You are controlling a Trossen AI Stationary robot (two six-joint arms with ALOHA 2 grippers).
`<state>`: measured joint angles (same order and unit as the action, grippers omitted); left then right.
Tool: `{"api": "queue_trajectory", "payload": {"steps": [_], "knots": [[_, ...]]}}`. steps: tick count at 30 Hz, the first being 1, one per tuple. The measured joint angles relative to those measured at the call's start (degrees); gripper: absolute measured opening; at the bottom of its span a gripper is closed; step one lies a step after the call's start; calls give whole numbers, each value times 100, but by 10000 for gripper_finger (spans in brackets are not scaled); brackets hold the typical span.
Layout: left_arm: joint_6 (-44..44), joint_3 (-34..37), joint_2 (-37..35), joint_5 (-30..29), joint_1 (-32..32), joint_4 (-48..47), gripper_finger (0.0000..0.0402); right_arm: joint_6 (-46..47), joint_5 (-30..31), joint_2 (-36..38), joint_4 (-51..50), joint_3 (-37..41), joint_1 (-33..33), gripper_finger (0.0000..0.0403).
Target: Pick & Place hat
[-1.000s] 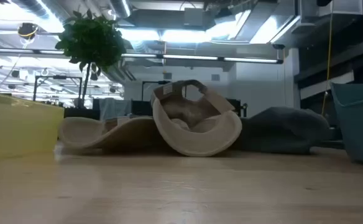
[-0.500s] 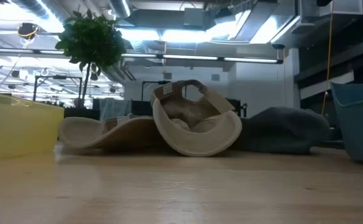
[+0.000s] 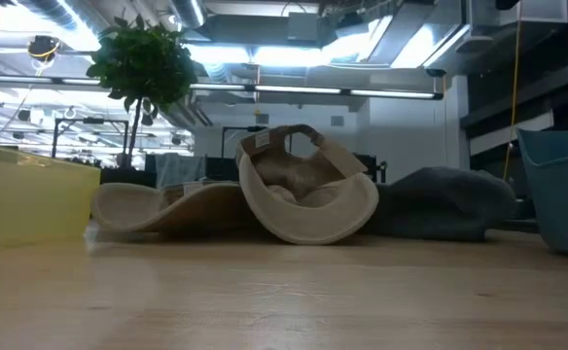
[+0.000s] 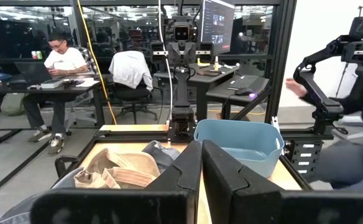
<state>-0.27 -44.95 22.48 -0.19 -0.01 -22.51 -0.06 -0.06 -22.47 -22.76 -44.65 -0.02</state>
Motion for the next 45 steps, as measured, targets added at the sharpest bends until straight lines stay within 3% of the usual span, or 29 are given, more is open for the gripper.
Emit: {"api": "queue_trajectory", "payload": {"steps": [21,32,40,45], "knots": [[0,0,0,-2,0,-1,9,-2,-14,-171,-120,-33,0,51],[0,0,0,-1,-1,0,8,-2,12,-2558,-138,-1144,43,51],[0,0,0,0,-2,1,9,40,3,-4221,303,-1748,656,51],[0,0,0,-1,-2,1,12,725,-21,-4883,662,-1682,1109,51]]}}
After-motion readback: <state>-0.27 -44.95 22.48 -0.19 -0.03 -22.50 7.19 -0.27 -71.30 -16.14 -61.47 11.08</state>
